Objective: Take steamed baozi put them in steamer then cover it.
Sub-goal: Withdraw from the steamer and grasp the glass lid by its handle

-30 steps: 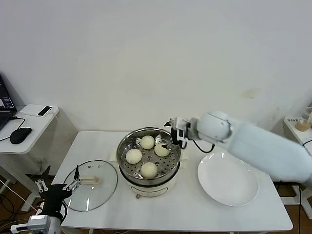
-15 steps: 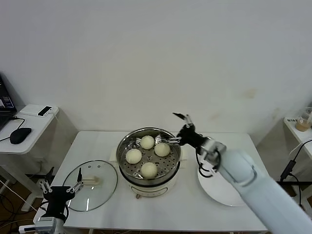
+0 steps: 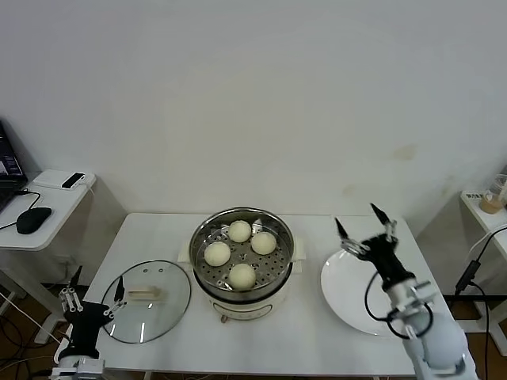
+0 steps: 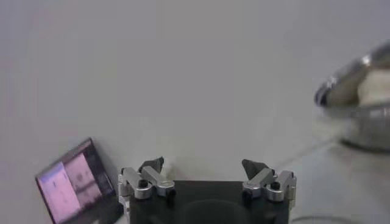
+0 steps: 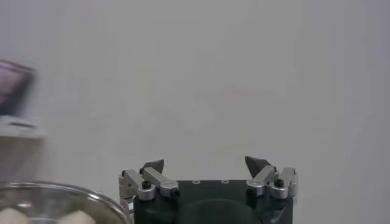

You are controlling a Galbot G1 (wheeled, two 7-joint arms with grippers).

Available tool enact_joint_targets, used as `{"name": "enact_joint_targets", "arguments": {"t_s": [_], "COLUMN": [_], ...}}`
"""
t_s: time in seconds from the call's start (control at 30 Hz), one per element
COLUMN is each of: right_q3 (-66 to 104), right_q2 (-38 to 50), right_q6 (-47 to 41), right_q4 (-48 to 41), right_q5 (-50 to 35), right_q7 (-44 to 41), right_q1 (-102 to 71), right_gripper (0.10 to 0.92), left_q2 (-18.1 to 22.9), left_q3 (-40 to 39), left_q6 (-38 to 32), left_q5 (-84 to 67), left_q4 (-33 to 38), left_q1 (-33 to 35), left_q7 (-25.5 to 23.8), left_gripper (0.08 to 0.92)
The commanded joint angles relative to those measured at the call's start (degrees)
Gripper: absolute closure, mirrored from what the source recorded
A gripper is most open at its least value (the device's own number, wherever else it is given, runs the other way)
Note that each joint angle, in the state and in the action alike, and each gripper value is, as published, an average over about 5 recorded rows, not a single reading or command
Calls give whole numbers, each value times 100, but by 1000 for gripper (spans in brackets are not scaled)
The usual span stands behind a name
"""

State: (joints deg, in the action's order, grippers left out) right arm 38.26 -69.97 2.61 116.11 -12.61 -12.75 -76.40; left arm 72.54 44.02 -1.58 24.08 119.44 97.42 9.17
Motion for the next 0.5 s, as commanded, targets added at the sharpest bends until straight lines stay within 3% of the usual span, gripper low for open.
{"name": "enact_joint_targets", "arguments": {"t_s": [0.03,0.2,0.5], "right_q3": [1117,1053,1111], "right_q2": [-862,-943,-1098], "right_q6": [590,657,677], "right_q4": [172,80,1], "right_q5": [-242,-11,-12], "right_q7": [123,219,375], "right_q1": [-1319,-1331,-1356], "right_gripper": [203,203,203], "left_q2": [-341,-527,-736], "left_q3": [-49,-211,-487], "left_q6": [-569,-689,-678], "left_q5": [4177,5107,5429], "left_q4": [-871,-1286,-1674], "left_q1": [-123,-209,-332], "left_q7": [293,443,455], "left_gripper": [177,177,177]}}
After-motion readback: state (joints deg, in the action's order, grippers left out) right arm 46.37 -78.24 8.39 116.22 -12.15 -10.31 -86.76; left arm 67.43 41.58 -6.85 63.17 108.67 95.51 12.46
